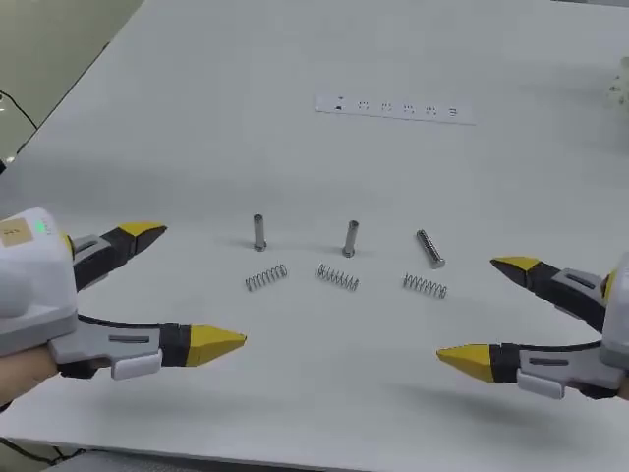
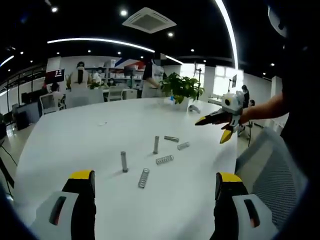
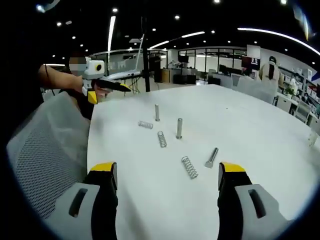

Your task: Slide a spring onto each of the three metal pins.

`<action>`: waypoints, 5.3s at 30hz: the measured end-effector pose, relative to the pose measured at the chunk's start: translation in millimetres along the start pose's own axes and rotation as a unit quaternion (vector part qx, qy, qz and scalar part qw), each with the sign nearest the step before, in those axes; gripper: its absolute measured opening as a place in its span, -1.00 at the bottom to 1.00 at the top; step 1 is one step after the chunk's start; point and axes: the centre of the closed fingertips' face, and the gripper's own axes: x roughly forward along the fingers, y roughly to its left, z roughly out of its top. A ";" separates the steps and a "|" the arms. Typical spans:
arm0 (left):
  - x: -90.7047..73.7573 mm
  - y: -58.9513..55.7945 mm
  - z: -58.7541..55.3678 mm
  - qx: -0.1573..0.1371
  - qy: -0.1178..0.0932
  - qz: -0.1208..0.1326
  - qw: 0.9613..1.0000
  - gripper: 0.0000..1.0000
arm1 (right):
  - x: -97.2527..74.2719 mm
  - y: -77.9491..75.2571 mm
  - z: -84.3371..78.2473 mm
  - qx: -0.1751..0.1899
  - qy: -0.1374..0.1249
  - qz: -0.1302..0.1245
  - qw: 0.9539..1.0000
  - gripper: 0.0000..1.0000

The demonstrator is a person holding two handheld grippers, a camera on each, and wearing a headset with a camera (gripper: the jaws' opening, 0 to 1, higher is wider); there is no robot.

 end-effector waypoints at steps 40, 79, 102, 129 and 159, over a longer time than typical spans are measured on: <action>4.1 3.4 2.2 0.014 0.007 -0.004 1.000 0.94 | 16.5 -25.7 25.3 0.006 0.004 -0.002 1.000 0.45; 6.4 8.2 1.0 0.014 0.011 -0.003 1.000 0.93 | 76.5 -99.5 14.4 0.125 0.141 -0.043 0.981 -0.37; 5.3 10.1 0.3 0.012 0.010 -0.001 1.000 0.92 | 94.5 -114.5 -14.1 0.182 0.241 -0.072 0.950 -0.67; 7.5 10.8 -3.6 0.009 0.014 -0.004 1.000 0.92 | 99.5 -109.8 -29.7 0.178 0.286 -0.079 0.938 -0.80; 8.1 11.6 -2.9 0.009 0.012 0.000 1.000 0.90 | 87.9 -108.8 -21.1 0.151 0.244 -0.075 0.955 -0.89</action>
